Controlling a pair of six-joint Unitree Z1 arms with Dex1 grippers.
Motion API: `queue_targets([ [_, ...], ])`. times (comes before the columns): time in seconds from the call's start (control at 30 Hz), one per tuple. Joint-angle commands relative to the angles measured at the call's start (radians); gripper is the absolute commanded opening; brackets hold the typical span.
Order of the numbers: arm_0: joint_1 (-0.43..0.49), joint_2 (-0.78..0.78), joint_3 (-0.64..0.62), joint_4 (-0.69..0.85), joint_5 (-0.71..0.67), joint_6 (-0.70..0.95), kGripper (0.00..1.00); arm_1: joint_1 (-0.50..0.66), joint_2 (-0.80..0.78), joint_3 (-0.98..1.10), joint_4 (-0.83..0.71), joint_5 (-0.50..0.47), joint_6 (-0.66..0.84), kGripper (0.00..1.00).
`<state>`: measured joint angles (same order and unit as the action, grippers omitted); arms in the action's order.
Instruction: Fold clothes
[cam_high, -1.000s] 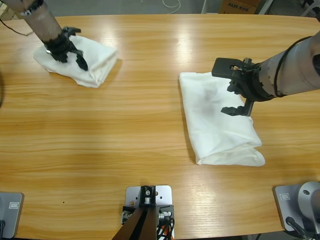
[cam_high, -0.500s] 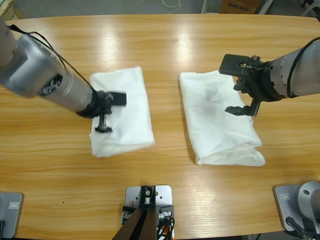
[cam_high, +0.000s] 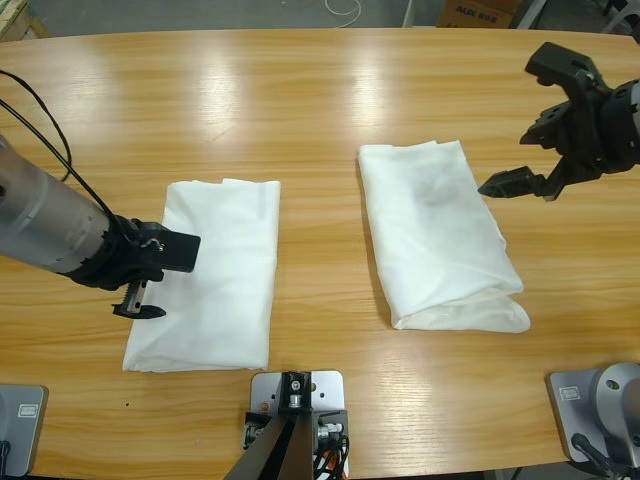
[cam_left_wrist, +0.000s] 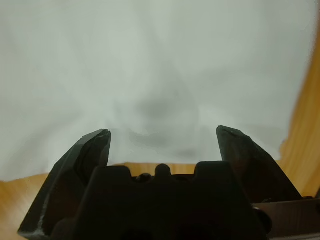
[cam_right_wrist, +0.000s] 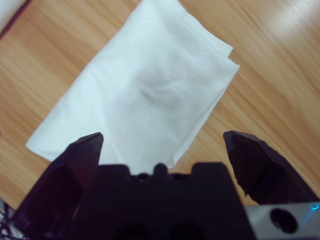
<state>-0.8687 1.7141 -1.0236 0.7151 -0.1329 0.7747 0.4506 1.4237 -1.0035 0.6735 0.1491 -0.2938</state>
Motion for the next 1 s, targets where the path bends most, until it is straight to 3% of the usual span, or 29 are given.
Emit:
queue_targets([
  [0.03, 0.084, 0.027, -0.158, -0.116, -0.209, -0.396, 0.835, -0.320, -0.022, 0.069, 0.001, 0.268, 0.175, 0.999],
  [0.13, 0.084, 0.124, -0.220, -0.190, -0.393, -0.702, 0.830, -0.471, -0.004, 0.148, -0.028, 0.441, 0.242, 0.954],
  [0.17, 0.068, 0.152, -0.218, -0.243, -0.415, -0.800, 0.830, -0.507, 0.023, 0.181, -0.048, 0.503, 0.263, 0.875],
  [0.23, 0.046, 0.217, -0.225, -0.326, -0.489, -1.009, 0.830, -0.570, 0.095, 0.242, -0.098, 0.643, 0.283, 0.807],
  [0.3, 0.038, 0.287, -0.222, -0.404, -0.583, -1.139, 0.842, -0.601, 0.158, 0.285, -0.156, 0.685, 0.346, 0.803],
  [0.37, 0.019, 0.334, -0.218, -0.441, -0.574, -1.220, 0.852, -0.610, 0.192, 0.355, -0.275, 0.672, 0.406, 0.807],
  [0.5, 0.008, 0.359, -0.210, -0.455, -0.505, -1.313, 0.853, -0.615, 0.247, 0.551, -0.560, 0.550, 0.543, 0.808],
  [0.67, 0.008, 0.356, -0.207, -0.454, -0.484, -1.333, 0.853, -0.615, 0.253, 0.579, -0.619, 0.461, 0.590, 0.812],
  [0.83, 0.008, 0.356, -0.213, -0.454, -0.475, -1.333, 0.853, -0.616, 0.275, 0.583, -0.642, 0.471, 0.597, 0.808],
  [1.0, 0.008, 0.377, -0.237, -0.456, -0.428, -1.345, 0.838, -0.608, 0.335, 0.585, -0.658, 0.549, 0.563, 0.802],
])
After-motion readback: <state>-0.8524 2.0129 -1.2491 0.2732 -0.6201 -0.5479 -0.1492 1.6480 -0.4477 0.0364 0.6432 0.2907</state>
